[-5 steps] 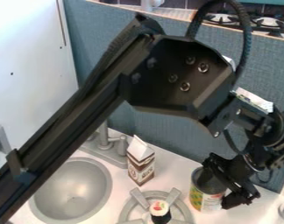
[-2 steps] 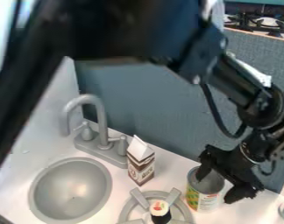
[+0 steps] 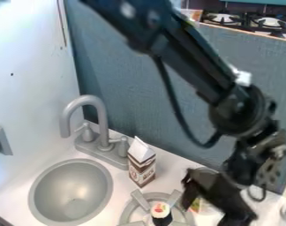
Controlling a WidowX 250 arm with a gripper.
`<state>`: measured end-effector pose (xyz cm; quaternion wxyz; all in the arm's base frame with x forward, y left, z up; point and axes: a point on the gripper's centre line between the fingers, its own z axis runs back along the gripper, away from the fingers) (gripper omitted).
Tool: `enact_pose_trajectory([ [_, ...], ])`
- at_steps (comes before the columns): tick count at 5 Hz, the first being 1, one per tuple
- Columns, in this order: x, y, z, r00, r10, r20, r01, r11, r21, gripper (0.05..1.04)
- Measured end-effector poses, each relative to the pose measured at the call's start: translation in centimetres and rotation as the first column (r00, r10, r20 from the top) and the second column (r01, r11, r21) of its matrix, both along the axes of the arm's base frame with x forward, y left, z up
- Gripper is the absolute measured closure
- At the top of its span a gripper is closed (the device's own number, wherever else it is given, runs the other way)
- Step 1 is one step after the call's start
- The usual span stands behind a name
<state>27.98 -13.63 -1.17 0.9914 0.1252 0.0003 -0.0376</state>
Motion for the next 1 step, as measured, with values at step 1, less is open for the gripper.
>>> enact_pose_trajectory([
  [1, -4.57, 1.39, -0.29, 0.999, -0.005, -0.039, 0.003, 0.998, -0.066, 0.083],
])
